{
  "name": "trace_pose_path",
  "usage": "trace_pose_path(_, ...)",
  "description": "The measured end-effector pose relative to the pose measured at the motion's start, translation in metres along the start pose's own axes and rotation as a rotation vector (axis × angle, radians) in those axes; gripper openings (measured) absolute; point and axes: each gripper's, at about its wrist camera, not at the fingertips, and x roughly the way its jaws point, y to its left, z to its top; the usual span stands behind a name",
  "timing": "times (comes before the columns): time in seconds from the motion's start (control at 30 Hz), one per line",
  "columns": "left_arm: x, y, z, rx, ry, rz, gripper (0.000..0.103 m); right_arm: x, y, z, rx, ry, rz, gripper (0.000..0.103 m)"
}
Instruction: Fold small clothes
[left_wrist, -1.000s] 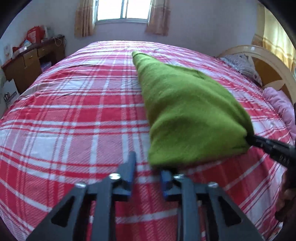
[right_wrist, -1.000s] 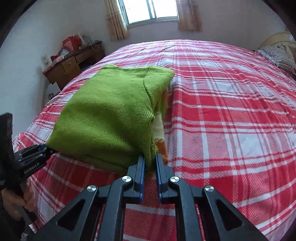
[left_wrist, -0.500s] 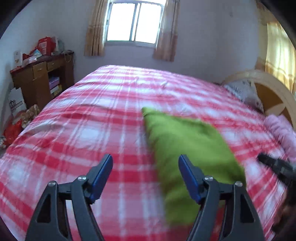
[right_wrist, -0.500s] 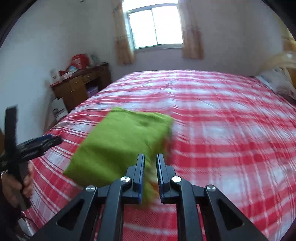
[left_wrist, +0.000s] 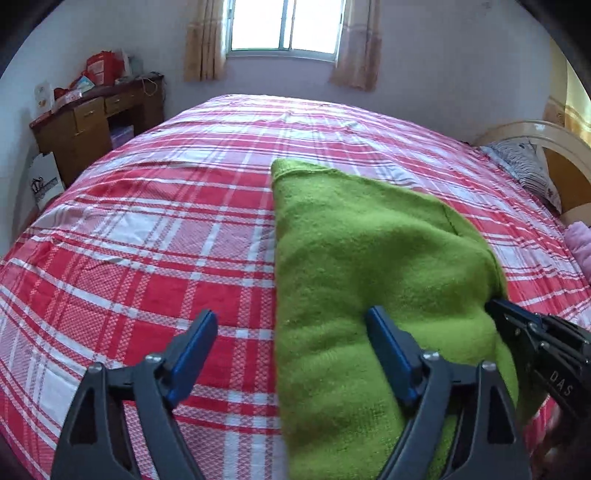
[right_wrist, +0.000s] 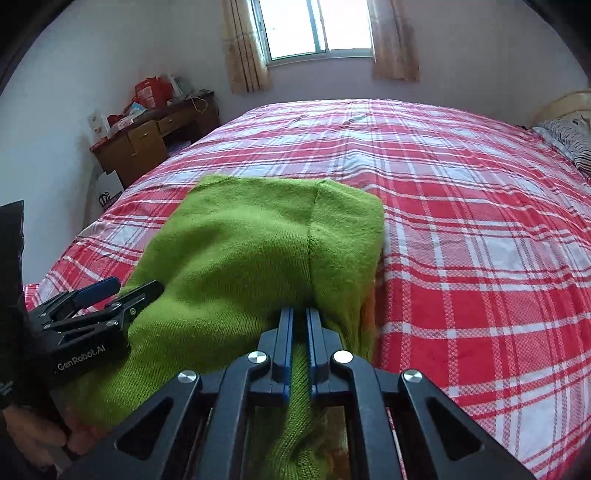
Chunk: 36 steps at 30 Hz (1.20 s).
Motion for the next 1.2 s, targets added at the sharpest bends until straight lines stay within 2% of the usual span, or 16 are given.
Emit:
trace_pose_path(0.17, -0.020, 0.044, 0.005, -0.073, 0.039, -0.158, 0.094, -0.048, -0.039, -0.017, 0.219, -0.065, 0.146, 0.015)
trace_pose_path(0.2, -0.025, 0.052, 0.009, -0.090, 0.031, -0.169, 0.094, -0.060, -0.049, -0.023, 0.262, -0.082, 0.128, 0.036)
trace_pose_path(0.23, -0.030, 0.061, 0.014, -0.114, 0.011, -0.196, 0.094, -0.068, -0.057, -0.028, 0.291, -0.094, 0.122, 0.066)
trace_pose_path(0.27, -0.031, 0.066, 0.018, -0.131, 0.000, -0.217, 0.094, -0.073, -0.062, -0.030, 0.311, -0.108, 0.132, 0.075)
trace_pose_path(0.3, -0.031, 0.071, 0.025, -0.160, -0.005, -0.250, 0.094, -0.078, -0.069, -0.031, 0.334, -0.130, 0.156, 0.077)
trace_pose_path(0.43, -0.001, 0.071, 0.040, -0.264, 0.077, -0.392, 0.091, -0.066, -0.068, -0.015, 0.335, -0.105, 0.216, 0.077)
trace_pose_path(0.5, 0.024, 0.064, 0.042, -0.301, 0.152, -0.463, 0.081, -0.051, -0.062, -0.003, 0.307, -0.078, 0.231, 0.077)
trace_pose_path(0.57, 0.047, 0.053, 0.037, -0.324, 0.215, -0.512, 0.079, -0.036, -0.054, 0.006, 0.261, -0.060, 0.219, 0.077)
trace_pose_path(0.63, 0.059, 0.043, 0.028, -0.302, 0.235, -0.498, 0.080, -0.018, -0.044, 0.014, 0.206, -0.032, 0.216, 0.077)
trace_pose_path(0.67, 0.053, 0.031, 0.026, -0.218, 0.174, -0.465, 0.084, -0.006, -0.041, 0.016, 0.182, 0.002, 0.198, 0.077)
trace_pose_path(0.73, 0.049, 0.014, 0.023, -0.108, 0.162, -0.426, 0.088, 0.019, -0.039, 0.015, 0.144, 0.062, 0.124, 0.077)
trace_pose_path(0.9, 0.054, 0.016, 0.024, -0.126, 0.179, -0.500, 0.094, 0.031, -0.057, 0.005, 0.228, 0.060, 0.269, 0.074)
trace_pose_path(0.93, 0.054, 0.014, 0.023, -0.117, 0.174, -0.495, 0.093, 0.031, -0.058, 0.004, 0.230, 0.062, 0.283, 0.061)
trace_pose_path(1.1, 0.057, 0.006, 0.025, -0.099, 0.168, -0.473, 0.081, 0.035, -0.049, 0.005, 0.208, 0.079, 0.291, 0.056)
trace_pose_path(1.17, 0.056, 0.008, 0.025, -0.110, 0.169, -0.457, 0.067, 0.036, -0.047, 0.005, 0.214, 0.083, 0.279, 0.054)
trace_pose_path(1.2, 0.053, 0.010, 0.025, -0.110, 0.173, -0.452, 0.064, 0.035, -0.046, 0.006, 0.214, 0.085, 0.268, 0.048)
